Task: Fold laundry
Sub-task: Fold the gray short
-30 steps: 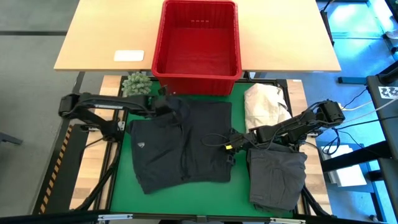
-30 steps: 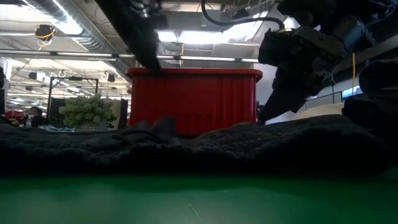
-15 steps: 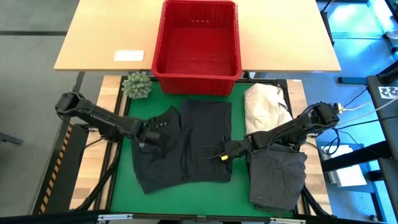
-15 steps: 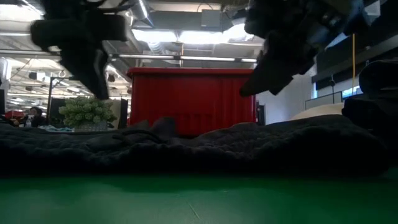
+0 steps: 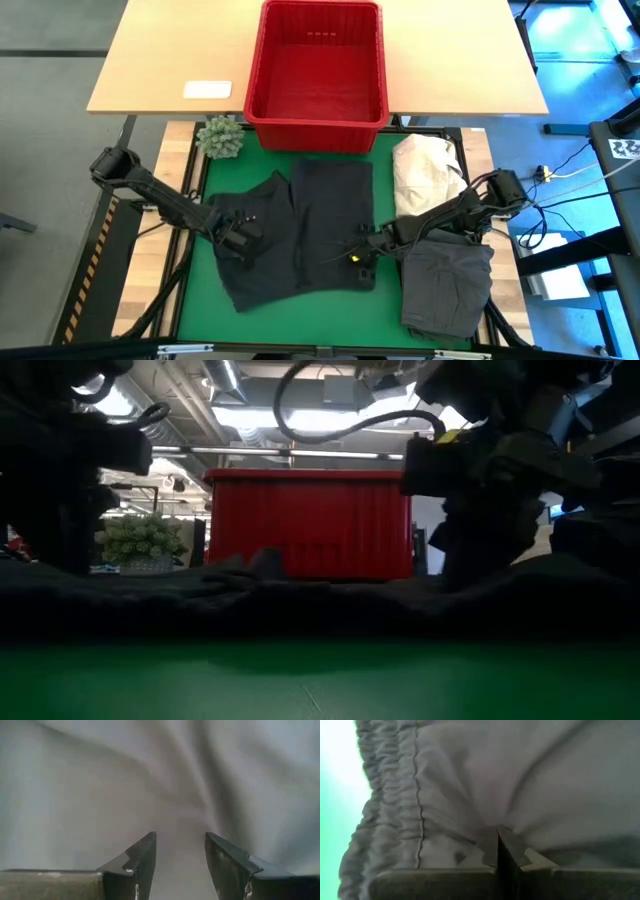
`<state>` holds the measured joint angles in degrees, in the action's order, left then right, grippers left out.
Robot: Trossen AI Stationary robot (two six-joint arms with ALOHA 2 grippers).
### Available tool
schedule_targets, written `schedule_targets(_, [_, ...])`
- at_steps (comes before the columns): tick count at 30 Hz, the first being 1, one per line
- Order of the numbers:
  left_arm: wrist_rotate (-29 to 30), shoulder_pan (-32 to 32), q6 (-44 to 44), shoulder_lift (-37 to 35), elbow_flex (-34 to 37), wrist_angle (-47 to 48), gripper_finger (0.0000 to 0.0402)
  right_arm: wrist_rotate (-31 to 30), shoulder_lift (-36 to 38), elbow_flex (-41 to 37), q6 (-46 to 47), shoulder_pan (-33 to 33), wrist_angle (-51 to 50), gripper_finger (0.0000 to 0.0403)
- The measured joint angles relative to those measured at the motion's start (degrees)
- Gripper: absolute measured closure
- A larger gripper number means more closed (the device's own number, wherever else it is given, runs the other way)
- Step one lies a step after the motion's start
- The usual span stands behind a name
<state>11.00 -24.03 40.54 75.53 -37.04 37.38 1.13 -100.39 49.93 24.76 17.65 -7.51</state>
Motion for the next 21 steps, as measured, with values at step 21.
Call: schedule_targets(21, [-7.42, -4.26, -12.57, -1.14, -3.5, -16.85, 0.0241, -2.13, 1.19, 11.66, -3.12, -0.04, -20.87, 0.0403])
